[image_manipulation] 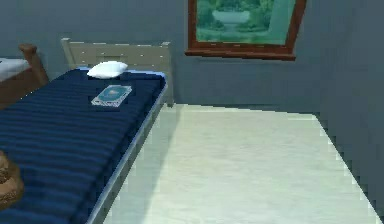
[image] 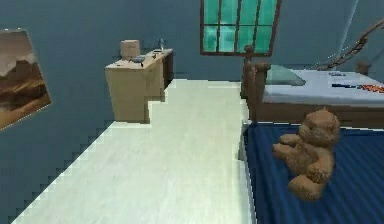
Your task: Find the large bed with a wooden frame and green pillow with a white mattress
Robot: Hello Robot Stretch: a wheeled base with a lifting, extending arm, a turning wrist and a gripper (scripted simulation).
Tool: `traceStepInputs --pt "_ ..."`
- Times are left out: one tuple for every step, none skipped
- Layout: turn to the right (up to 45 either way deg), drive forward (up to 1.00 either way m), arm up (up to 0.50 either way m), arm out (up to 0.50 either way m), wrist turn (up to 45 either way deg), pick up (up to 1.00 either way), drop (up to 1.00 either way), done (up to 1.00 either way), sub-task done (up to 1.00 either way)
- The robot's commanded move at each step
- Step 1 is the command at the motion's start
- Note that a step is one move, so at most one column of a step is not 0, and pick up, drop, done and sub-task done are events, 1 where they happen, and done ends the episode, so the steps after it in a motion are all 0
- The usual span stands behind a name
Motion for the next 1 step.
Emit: traceStepInputs --pt "-3.0 0.0 0.0 0.0 0.0 0.0 0.0 0.0 0.0"
